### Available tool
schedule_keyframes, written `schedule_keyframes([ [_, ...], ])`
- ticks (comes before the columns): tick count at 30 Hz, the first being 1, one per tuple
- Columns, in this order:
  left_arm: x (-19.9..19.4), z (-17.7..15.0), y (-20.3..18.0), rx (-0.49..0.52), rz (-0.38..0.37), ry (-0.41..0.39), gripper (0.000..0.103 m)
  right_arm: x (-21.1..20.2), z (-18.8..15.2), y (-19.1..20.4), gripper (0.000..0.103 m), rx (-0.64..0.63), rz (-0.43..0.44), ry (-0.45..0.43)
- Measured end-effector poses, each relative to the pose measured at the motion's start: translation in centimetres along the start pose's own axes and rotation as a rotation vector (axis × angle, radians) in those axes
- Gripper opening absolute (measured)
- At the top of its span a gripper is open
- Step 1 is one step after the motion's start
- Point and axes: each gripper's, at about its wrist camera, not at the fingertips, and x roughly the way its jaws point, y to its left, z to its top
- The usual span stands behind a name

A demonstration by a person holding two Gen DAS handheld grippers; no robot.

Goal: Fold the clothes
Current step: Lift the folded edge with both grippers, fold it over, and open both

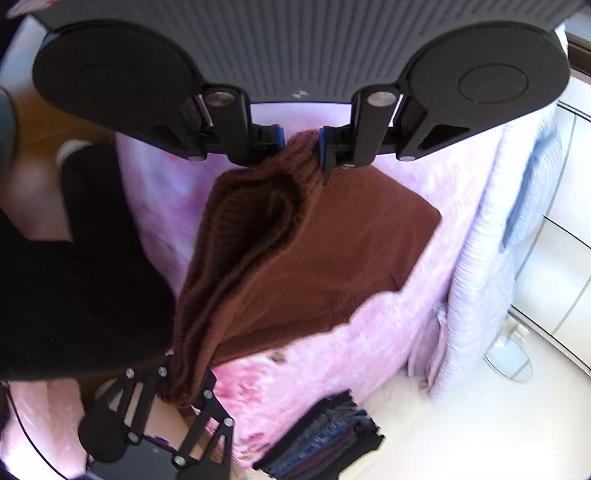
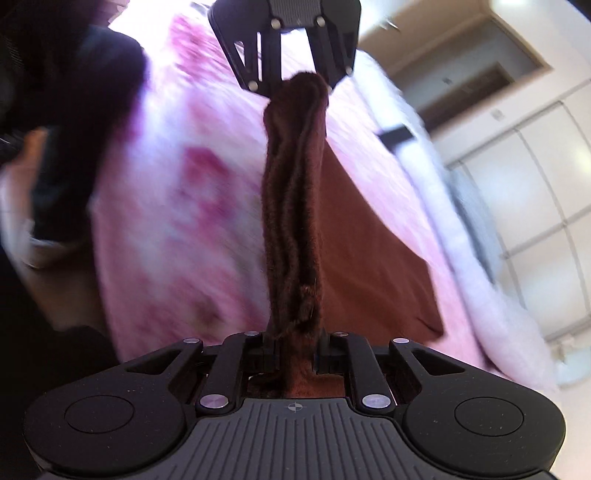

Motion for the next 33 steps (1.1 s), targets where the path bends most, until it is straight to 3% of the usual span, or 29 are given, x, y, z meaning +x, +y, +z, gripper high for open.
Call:
schedule_keyframes([
  [5,-1.5,-0.4,0.0,-0.074,-0.065,-0.046,0.013,-2.3,0.8,-0.2,0.014,0.008,0.059,0.011],
  [10,-2.1,1.1,7.9,-0.234,-0.052,-0.154,0.013,-5.9,-0.2,-6.8,0.014,0.132,-0.015,-0.061],
  [12,-1.5,1.9,11.6,-0.287,-0.039,-0.182,0.013,-5.5,-0.2,-10.7,0.014,0.159,-0.049,-0.085],
  [21,8.9,2.6,24.5,-0.468,-0.057,-0.141,0.013,5.4,-2.2,-25.2,0.014,0.259,-0.065,-0.068],
  [27,16.8,0.3,27.8,-0.555,-0.13,-0.046,0.014,12.5,-5.3,-29.9,0.014,0.419,0.034,-0.014],
  [33,23.5,-2.6,27.2,-0.618,-0.214,0.057,0.014,18.3,-8.5,-31.1,0.014,0.563,0.129,0.053],
])
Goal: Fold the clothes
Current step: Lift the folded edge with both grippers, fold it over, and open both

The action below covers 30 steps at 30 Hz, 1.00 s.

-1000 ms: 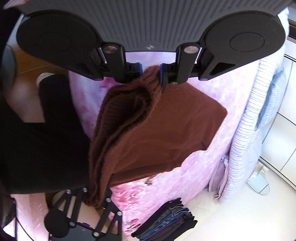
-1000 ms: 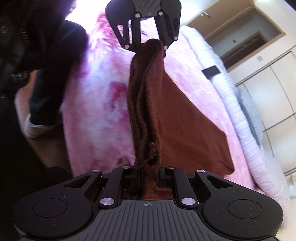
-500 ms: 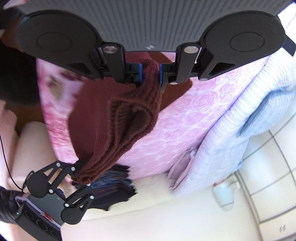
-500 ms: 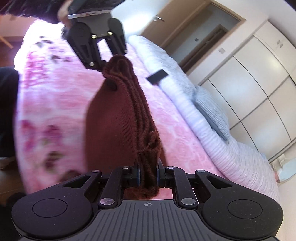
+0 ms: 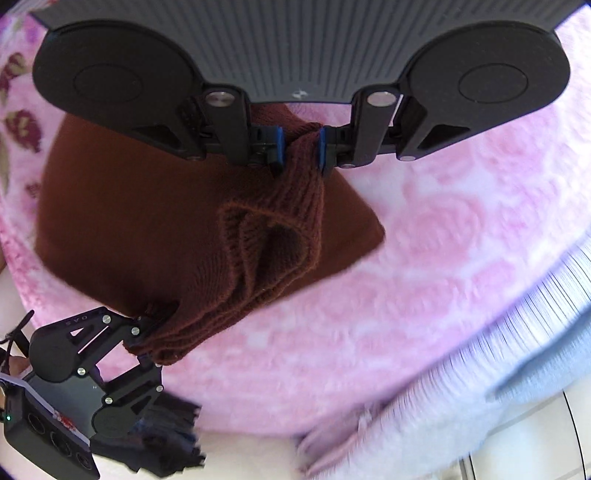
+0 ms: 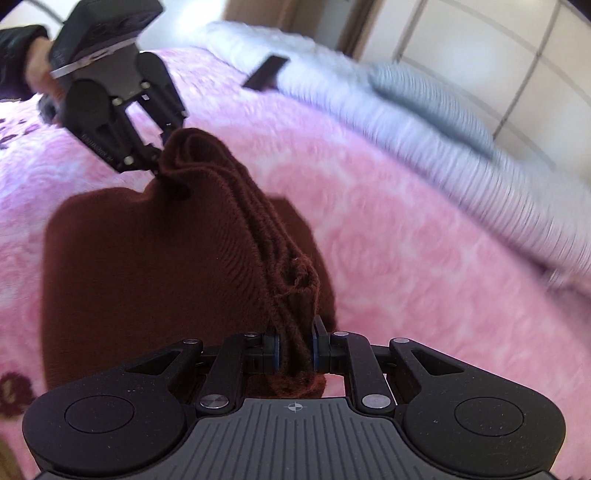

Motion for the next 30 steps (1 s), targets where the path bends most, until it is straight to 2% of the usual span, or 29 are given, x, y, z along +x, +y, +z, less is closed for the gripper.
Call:
schedule_keyframes([
  [6,0.4,0.2,1.8,-0.083,0.012,-0.073,0.014,1.3,-1.2,-2.1,0.014,0.119,0.002,-0.045],
  [13,3.0,1.2,3.7,-0.153,0.024,-0.067,0.014,3.3,-0.8,-4.3,0.014,0.19,-0.018,-0.058],
  [15,3.7,1.2,4.1,-0.198,0.034,-0.068,0.021,4.2,-1.1,-5.2,0.015,0.242,-0.013,-0.061],
  [23,4.4,1.6,4.9,-0.246,0.027,-0.141,0.021,3.8,-2.7,-7.0,0.014,0.402,-0.031,-0.112],
  [26,5.3,1.6,5.0,-0.267,0.025,-0.118,0.023,4.1,-3.0,-7.7,0.014,0.465,-0.027,-0.095],
  [28,5.4,1.6,5.2,-0.292,0.035,-0.11,0.027,4.2,-3.4,-8.5,0.015,0.552,-0.01,-0.092],
  [29,5.2,1.7,5.3,-0.304,0.045,-0.112,0.029,4.1,-3.6,-8.9,0.015,0.601,0.001,-0.091],
  [30,4.8,1.7,5.4,-0.316,0.059,-0.116,0.03,4.0,-3.8,-9.3,0.024,0.639,0.002,-0.091],
])
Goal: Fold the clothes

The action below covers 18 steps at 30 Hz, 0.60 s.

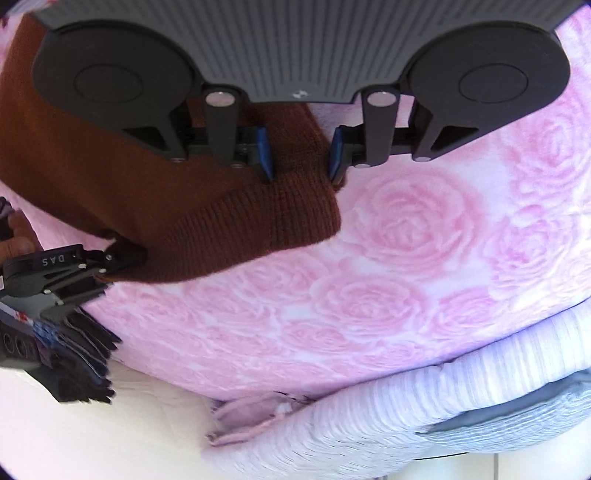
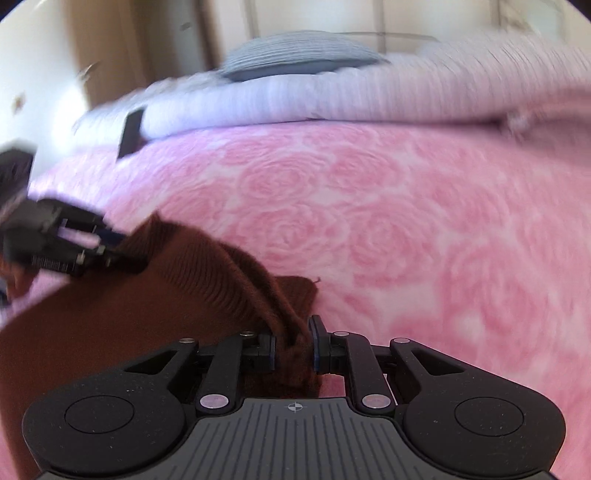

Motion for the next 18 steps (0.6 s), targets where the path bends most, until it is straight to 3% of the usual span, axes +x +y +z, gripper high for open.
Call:
schedule_keyframes([
  [4,-2.9,0.0,0.6,-0.026,0.076,-0.027,0.03,-2.5,0.2,0.9,0.03,-0.047,-0.206,-0.015],
  [6,-5.0,-0.5,0.6,-0.009,0.103,-0.03,0.028,-4.6,0.0,1.7,0.03,-0.066,-0.261,-0.032],
  [8,-7.3,-1.3,0.2,0.026,0.126,-0.037,0.028,-7.2,-0.8,3.3,0.03,-0.087,-0.259,-0.055],
  [11,-11.2,-3.7,-2.8,0.188,0.116,-0.053,0.031,-10.3,-3.7,7.1,0.03,-0.203,-0.226,-0.072],
  [13,-13.6,-5.9,-5.6,0.33,0.107,-0.069,0.039,-11.8,-6.2,9.9,0.032,-0.308,-0.223,-0.067],
  [15,-15.5,-8.2,-8.8,0.495,0.103,-0.077,0.046,-13.3,-8.8,12.7,0.083,-0.414,-0.22,-0.062],
  [18,-16.6,-11.5,-13.2,0.734,0.141,-0.089,0.048,-13.9,-12.7,16.1,0.087,-0.567,-0.261,-0.066],
])
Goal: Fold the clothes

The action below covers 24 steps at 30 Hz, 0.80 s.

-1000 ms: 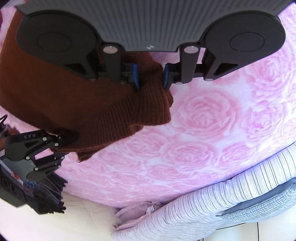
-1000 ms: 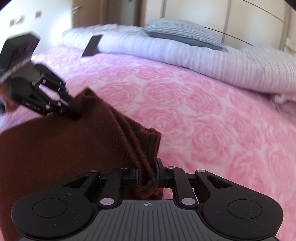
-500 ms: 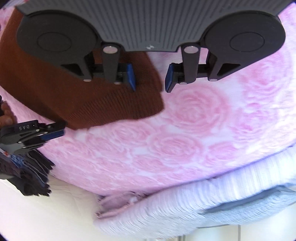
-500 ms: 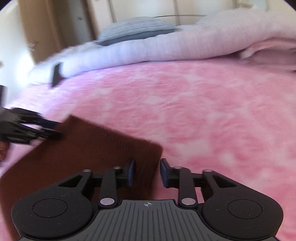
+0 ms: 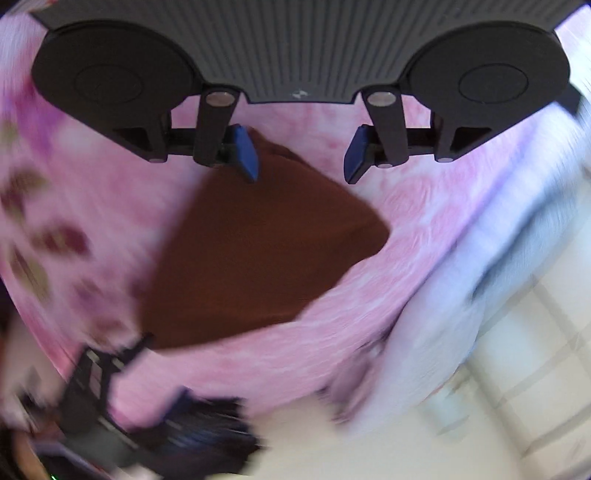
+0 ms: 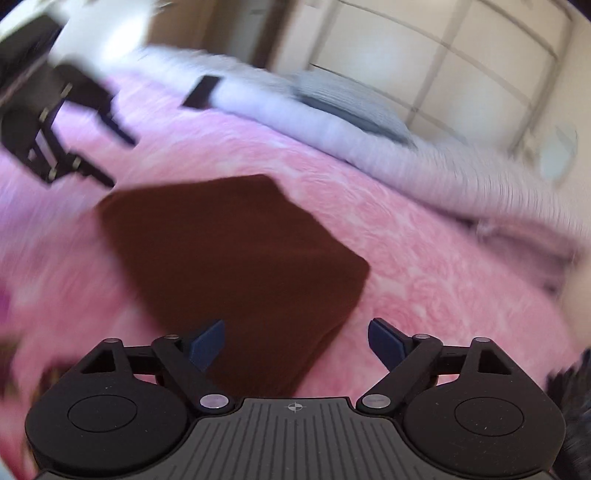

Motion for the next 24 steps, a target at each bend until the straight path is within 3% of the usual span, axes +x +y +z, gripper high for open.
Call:
schedule_keyframes([
  [6,1.8,0.3,-6.4,0.397,0.113,0.012,0.05,0.8,-2.0,6.1,0.087,-0.258,-0.065,0.0],
  [11,5.0,-0.4,-6.9,0.537,0.105,0.052,0.052,4.1,-2.4,8.7,0.086,-0.437,-0.084,0.029],
  [13,5.9,-0.8,-6.8,0.573,0.098,0.069,0.048,5.4,-2.4,9.0,0.078,-0.481,-0.087,0.032],
  [15,6.6,-0.9,-6.6,0.568,0.073,0.079,0.04,6.7,-2.4,9.1,0.05,-0.515,-0.085,0.041],
  [16,6.7,-0.8,-6.4,0.554,0.063,0.083,0.038,7.3,-2.4,9.2,0.046,-0.531,-0.084,0.045],
  [17,6.8,-0.6,-6.3,0.54,0.052,0.087,0.034,7.9,-2.4,9.2,0.034,-0.548,-0.083,0.05],
  [20,6.3,0.5,-5.9,0.455,0.015,0.101,0.027,7.8,-2.8,8.7,0.022,-0.575,-0.074,0.048],
  [24,3.1,4.0,-6.5,0.281,-0.116,0.051,0.026,4.9,-3.9,6.3,0.021,-0.587,-0.103,0.057],
])
